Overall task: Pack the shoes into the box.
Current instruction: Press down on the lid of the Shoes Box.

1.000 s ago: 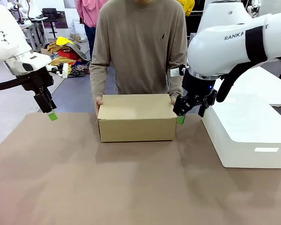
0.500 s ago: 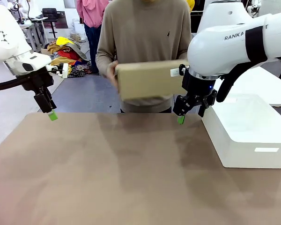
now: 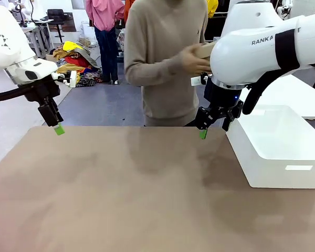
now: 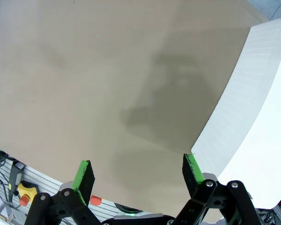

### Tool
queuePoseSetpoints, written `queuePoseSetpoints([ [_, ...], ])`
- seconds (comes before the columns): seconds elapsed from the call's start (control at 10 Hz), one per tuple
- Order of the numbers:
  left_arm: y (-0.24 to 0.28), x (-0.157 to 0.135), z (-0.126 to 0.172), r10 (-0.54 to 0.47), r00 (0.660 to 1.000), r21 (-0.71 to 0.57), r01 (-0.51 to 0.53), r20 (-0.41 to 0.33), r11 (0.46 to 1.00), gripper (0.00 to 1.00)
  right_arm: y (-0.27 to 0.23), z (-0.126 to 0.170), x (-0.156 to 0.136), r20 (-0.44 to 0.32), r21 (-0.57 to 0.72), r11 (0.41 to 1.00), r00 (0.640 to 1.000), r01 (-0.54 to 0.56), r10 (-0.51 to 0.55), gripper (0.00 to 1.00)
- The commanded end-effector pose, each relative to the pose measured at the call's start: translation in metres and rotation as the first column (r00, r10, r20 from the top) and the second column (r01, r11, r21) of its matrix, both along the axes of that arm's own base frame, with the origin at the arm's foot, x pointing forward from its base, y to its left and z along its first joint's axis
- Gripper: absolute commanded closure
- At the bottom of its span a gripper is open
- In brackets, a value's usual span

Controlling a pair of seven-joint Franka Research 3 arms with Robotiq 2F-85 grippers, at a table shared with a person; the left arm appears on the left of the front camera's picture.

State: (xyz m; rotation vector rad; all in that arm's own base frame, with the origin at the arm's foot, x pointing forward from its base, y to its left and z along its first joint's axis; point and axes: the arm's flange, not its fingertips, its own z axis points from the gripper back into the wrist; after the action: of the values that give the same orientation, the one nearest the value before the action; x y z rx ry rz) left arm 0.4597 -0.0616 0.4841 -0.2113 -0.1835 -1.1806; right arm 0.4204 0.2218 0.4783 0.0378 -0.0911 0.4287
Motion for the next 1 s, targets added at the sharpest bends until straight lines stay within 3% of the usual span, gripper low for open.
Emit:
queuePoseSetpoints([
  [0.0,0.0011,0.0005,0.0006,0.011,1.000,-0.008,-0.011,0.002,1.000,0.00,-0.0008,0.0048,0.0010,0.001,-0.006,1.000,1.000,-0.001,0.001,0.00],
  [0.9,0.0011,0.0005,0.0006,0.011,1.000,-0.008,-0.011,0.002,1.000,0.00,-0.0008,0.0048,0.0010,0.001,-0.006,1.000,1.000,-0.001,0.001,0.00],
])
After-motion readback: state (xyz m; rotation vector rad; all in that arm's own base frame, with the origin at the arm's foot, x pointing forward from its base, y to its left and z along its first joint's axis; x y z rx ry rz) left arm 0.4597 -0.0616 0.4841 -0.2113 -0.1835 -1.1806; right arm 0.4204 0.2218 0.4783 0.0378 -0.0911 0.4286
